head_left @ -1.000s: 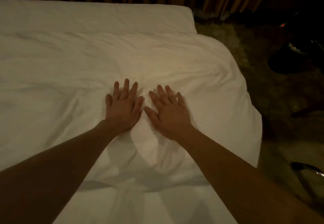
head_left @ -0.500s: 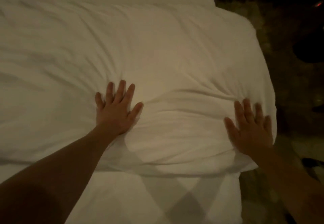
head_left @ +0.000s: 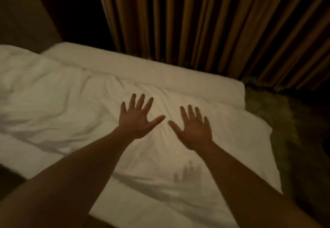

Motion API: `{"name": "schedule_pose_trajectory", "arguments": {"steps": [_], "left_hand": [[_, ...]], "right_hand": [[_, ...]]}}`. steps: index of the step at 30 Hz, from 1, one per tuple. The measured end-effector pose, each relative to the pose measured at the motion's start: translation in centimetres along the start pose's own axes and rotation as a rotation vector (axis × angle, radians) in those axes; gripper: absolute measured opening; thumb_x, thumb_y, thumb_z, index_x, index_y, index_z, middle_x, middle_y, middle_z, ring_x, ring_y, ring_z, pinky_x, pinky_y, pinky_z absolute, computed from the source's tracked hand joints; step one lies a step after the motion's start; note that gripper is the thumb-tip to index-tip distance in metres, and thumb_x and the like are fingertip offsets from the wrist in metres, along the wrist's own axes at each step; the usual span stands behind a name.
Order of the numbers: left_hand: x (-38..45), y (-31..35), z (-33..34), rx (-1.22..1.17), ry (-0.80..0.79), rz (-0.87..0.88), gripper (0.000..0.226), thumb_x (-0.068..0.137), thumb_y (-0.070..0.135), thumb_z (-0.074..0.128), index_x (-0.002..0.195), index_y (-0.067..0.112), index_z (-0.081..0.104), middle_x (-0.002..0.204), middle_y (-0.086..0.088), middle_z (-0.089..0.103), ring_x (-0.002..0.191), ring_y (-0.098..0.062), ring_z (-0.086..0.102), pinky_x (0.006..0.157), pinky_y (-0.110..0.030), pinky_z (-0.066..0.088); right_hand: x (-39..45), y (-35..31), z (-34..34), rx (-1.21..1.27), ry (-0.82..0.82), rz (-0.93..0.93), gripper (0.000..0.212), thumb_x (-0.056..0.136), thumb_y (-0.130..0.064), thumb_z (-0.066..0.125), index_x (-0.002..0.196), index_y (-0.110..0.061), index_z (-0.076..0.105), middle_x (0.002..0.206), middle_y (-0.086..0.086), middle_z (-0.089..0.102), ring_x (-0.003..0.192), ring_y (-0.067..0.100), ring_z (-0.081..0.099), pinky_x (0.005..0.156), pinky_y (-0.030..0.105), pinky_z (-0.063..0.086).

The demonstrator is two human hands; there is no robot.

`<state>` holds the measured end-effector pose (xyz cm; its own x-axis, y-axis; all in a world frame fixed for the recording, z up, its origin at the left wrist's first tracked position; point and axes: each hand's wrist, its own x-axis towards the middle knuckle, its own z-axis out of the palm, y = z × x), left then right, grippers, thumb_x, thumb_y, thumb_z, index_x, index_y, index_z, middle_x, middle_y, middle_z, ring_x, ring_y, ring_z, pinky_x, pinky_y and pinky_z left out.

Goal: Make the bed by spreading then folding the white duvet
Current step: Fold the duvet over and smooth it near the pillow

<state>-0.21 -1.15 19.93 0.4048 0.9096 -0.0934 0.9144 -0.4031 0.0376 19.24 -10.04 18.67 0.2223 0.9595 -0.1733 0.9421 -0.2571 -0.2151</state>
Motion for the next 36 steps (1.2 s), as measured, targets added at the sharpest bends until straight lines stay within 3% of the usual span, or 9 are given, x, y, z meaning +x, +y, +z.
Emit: {"name": "schedule_pose_trajectory", "arguments": {"steps": [4,9,14,19,26,36], "left_hand": [[-4.1,-10.3,-9.8,-0.017,0.081,-0.097,0.098,0.079,0.090,0.005,0.161,0.035,0.009,0.169,0.001,0.008,0.156,-0.025,0.000,0.123,-0.054,0.009],[-11.4,-29.1,-17.9,-0.006,0.209,-0.269,0.103,0.076,0.093,0.004,0.158,0.034,0.020,0.167,-0.001,0.018,0.154,-0.028,0.011,0.121,-0.052,0.019],[-17.1,-46.4,-20.5,-0.007,0.266,-0.517,0.110,0.070,0.097,0.000,0.151,0.031,0.033,0.158,-0.004,0.034,0.146,-0.031,0.027,0.112,-0.055,0.031],[-17.3,-57.9,-20.1,-0.062,0.194,-0.656,0.106,0.074,0.096,0.007,0.151,0.028,0.034,0.156,-0.006,0.036,0.143,-0.032,0.030,0.111,-0.057,0.031],[-11.6,-70.3,-18.6,-0.137,0.142,-0.749,0.102,0.077,0.094,0.014,0.154,0.028,0.029,0.160,-0.005,0.030,0.146,-0.032,0.027,0.114,-0.057,0.025],[-3.0,-87.6,-19.1,-0.166,0.099,-0.889,0.105,0.076,0.095,0.013,0.152,0.024,0.032,0.156,-0.007,0.034,0.142,-0.031,0.030,0.110,-0.055,0.031]], "right_hand": [[-0.1,-14.6,-7.3,-0.120,-0.019,-0.264,0.080,0.096,-0.073,0.014,0.161,-0.028,0.000,0.170,0.001,-0.005,0.155,0.024,-0.007,0.124,0.049,0.003],[1.7,-29.8,-12.1,-0.258,-0.038,-0.459,0.086,0.094,-0.077,0.019,0.161,-0.027,-0.002,0.170,0.000,-0.003,0.155,0.025,0.004,0.122,0.047,0.016],[5.0,-45.6,-12.4,-0.304,0.032,-0.600,0.087,0.093,-0.077,0.019,0.162,-0.026,-0.001,0.170,0.000,0.000,0.155,0.024,0.007,0.120,0.045,0.021],[7.5,-60.0,-10.5,-0.288,0.025,-0.742,0.085,0.093,-0.077,0.021,0.161,-0.031,-0.002,0.169,-0.004,-0.003,0.155,0.024,0.004,0.121,0.047,0.017],[17.5,-73.1,-8.7,-0.316,-0.019,-0.821,0.084,0.092,-0.078,0.020,0.160,-0.034,-0.004,0.169,-0.005,-0.003,0.156,0.024,0.002,0.122,0.047,0.014],[32.4,-87.6,-5.1,-0.323,-0.084,-0.900,0.082,0.091,-0.079,0.015,0.159,-0.039,-0.006,0.169,-0.006,-0.008,0.156,0.023,-0.001,0.123,0.047,0.011]]}}
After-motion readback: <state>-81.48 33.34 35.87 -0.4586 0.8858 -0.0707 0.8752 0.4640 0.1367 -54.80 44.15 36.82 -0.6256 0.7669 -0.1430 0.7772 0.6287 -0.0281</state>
